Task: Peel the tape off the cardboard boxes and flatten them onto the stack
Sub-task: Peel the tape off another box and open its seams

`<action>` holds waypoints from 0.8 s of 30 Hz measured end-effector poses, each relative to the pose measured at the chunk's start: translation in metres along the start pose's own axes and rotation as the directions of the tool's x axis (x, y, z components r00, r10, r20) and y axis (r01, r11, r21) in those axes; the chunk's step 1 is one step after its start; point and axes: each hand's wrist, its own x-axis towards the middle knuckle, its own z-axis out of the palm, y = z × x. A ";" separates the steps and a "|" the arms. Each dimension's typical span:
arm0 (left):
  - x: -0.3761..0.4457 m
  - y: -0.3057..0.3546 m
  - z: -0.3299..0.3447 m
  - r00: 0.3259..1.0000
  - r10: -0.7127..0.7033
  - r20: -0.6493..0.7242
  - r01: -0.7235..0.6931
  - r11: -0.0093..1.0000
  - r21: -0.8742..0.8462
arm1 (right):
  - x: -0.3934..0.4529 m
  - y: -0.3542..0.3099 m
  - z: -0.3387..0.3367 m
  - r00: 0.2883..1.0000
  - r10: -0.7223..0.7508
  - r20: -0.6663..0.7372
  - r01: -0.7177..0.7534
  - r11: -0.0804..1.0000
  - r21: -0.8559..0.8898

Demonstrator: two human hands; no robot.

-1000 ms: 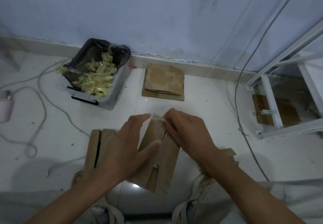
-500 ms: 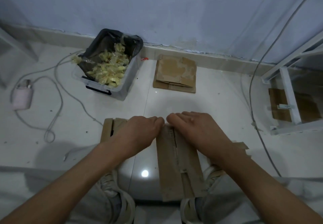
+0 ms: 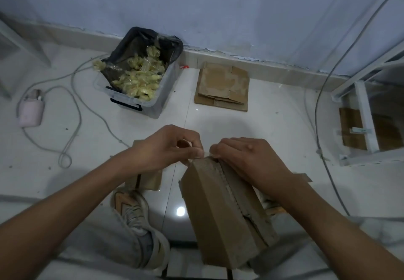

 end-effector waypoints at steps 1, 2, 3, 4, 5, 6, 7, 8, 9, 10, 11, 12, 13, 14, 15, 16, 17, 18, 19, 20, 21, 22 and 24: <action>0.000 -0.002 0.004 0.999 0.022 -0.037 -0.022 1.000 0.003 | -0.001 0.000 0.000 1.000 0.008 0.004 -0.008 1.000 -0.001; 0.000 -0.002 0.007 0.997 0.047 -0.053 -0.047 0.999 0.019 | -0.002 0.001 0.000 1.000 0.011 0.014 -0.011 1.000 -0.004; 0.000 -0.001 0.009 0.997 0.066 -0.050 -0.064 0.998 0.029 | -0.002 0.001 0.001 1.000 0.009 0.019 -0.009 1.000 -0.009; -0.001 0.001 0.009 0.996 0.080 -0.038 -0.079 0.996 0.033 | -0.002 0.000 0.000 1.000 0.001 0.021 -0.001 1.000 -0.017; -0.002 0.003 0.007 0.996 0.086 -0.019 -0.086 0.996 0.035 | -0.003 -0.001 0.000 1.000 -0.015 0.020 0.016 0.999 -0.031; -0.003 0.006 0.004 0.996 0.084 0.013 -0.084 0.996 0.031 | -0.003 -0.003 0.000 0.999 -0.042 0.015 0.042 0.998 -0.050; -0.004 0.008 0.001 0.996 0.069 0.052 -0.070 0.997 0.016 | -0.003 -0.006 -0.001 0.997 -0.074 0.003 0.074 0.995 -0.069; -0.004 0.011 -0.003 0.994 0.051 0.093 -0.051 0.999 -0.008 | -0.003 -0.008 -0.002 0.994 -0.104 -0.013 0.103 0.991 -0.082; -0.005 0.014 -0.006 0.990 0.033 0.137 -0.029 0.999 -0.033 | -0.003 -0.010 -0.003 0.991 -0.130 -0.032 0.126 0.988 -0.085; -0.004 0.016 -0.009 0.983 0.026 0.184 -0.017 0.999 -0.048 | -0.002 -0.011 -0.002 0.988 -0.148 -0.045 0.144 0.986 -0.080; -0.003 0.017 -0.011 0.973 0.025 0.229 -0.013 0.999 -0.050 | -0.002 -0.011 -0.002 0.986 -0.160 -0.049 0.157 0.985 -0.070; -0.002 0.019 -0.013 0.963 0.024 0.270 -0.011 0.999 -0.049 | -0.003 -0.012 0.000 0.985 -0.167 -0.047 0.164 0.985 -0.056; -0.001 0.019 -0.013 0.953 0.020 0.301 -0.004 0.999 -0.053 | -0.003 -0.012 0.001 0.984 -0.169 -0.046 0.168 0.985 -0.043; -0.001 0.019 -0.013 0.947 0.012 0.322 0.011 0.998 -0.069 | -0.003 -0.013 0.001 0.985 -0.167 -0.049 0.166 0.986 -0.032; -0.001 0.020 -0.012 0.945 0.004 0.326 0.027 0.996 -0.091 | -0.003 -0.013 0.001 0.986 -0.157 -0.057 0.156 0.988 -0.023; -0.001 0.020 -0.010 0.951 0.000 0.310 0.038 0.992 -0.116 | -0.003 -0.012 0.000 0.988 -0.138 -0.076 0.137 0.990 -0.018; -0.001 0.019 -0.008 0.964 -0.005 0.267 0.043 0.990 -0.135 | -0.003 -0.011 -0.001 0.988 -0.117 -0.097 0.116 0.993 -0.019; 0.000 0.017 -0.007 0.979 -0.016 0.205 0.048 0.987 -0.152 | -0.002 -0.008 -0.001 0.989 -0.094 -0.113 0.092 0.996 -0.022; 0.001 0.014 -0.006 0.989 -0.042 0.144 0.067 0.982 -0.177 | -0.001 -0.006 -0.001 0.990 -0.068 -0.122 0.065 0.997 -0.028; 0.004 0.011 -0.006 0.992 -0.076 0.101 0.095 0.975 -0.203 | -0.001 -0.003 0.001 0.992 -0.045 -0.122 0.041 0.999 -0.032; 0.006 0.010 -0.005 0.992 -0.101 0.080 0.116 0.971 -0.210 | -0.001 -0.001 0.002 0.992 -0.015 -0.121 0.011 0.999 -0.033; 0.007 0.008 -0.002 0.992 -0.107 0.074 0.119 0.975 -0.188 | -0.001 0.001 0.004 0.993 0.020 -0.114 -0.023 0.999 -0.024; 0.008 0.001 0.003 0.997 -0.058 0.060 0.060 0.997 -0.040 | 0.000 0.001 0.008 0.992 0.095 -0.085 -0.094 0.995 0.024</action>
